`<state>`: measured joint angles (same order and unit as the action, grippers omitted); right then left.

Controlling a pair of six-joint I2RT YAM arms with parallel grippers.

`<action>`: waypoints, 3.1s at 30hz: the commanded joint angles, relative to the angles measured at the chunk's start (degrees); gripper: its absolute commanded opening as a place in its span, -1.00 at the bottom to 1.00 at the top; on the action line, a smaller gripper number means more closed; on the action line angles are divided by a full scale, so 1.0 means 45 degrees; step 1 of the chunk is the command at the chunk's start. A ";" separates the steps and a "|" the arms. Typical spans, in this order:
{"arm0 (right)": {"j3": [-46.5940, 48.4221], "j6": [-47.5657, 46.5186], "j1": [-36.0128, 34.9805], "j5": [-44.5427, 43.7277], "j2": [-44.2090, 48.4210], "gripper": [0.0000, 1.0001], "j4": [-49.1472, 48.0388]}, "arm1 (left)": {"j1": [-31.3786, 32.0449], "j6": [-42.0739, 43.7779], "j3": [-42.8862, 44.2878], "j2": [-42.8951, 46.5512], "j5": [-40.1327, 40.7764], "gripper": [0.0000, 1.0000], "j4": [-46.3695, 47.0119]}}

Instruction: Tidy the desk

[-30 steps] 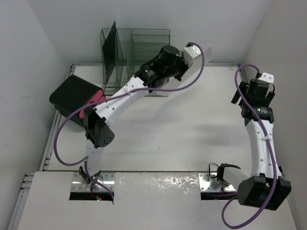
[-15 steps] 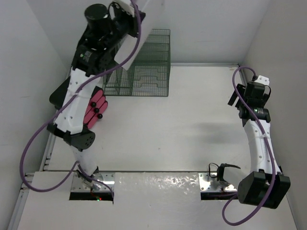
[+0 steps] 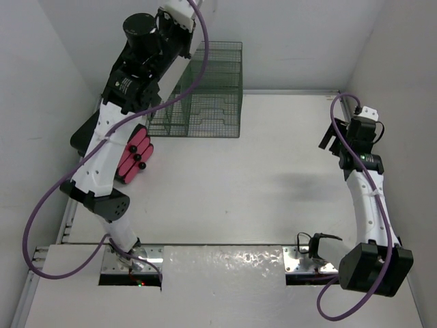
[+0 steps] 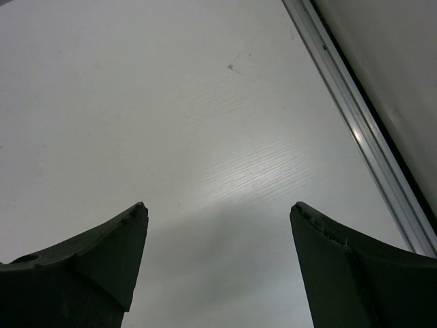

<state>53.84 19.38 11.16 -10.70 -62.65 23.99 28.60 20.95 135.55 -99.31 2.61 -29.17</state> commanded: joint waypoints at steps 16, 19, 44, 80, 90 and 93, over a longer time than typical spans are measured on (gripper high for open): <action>0.0612 0.0089 0.0020 0.0601 -0.0296 0.62 -0.0312 | -0.2741 -0.0944 -0.0415 -0.1485 0.0828 -1.00 0.4996; 0.0613 0.0050 0.0020 0.0386 -0.0296 0.62 -0.0272 | -0.3034 -0.1256 -0.0220 -0.2266 0.0748 -1.00 0.5738; 0.1140 -0.0360 0.0020 0.0248 -0.1019 0.64 0.0275 | -0.5223 -0.5279 0.0427 -0.6896 -0.3312 -1.00 0.7126; 0.0164 -0.0321 0.0001 0.0659 -0.1214 0.67 -0.0389 | -0.4539 -0.3132 -0.1509 -0.5725 -0.2652 -1.00 0.5993; 0.0046 -0.0146 0.0001 0.0893 -0.1429 0.67 -0.0429 | -0.4169 -0.3698 -0.2443 -0.5178 -0.0136 -1.00 0.8509; 0.0066 -0.0126 0.0020 0.0893 -0.1390 0.67 -0.0409 | -0.4071 -0.3854 -0.3145 -0.5100 0.0239 -1.00 0.9117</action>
<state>53.93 18.02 11.16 -7.27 -69.21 24.18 9.39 5.26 123.50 -126.56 -0.62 2.57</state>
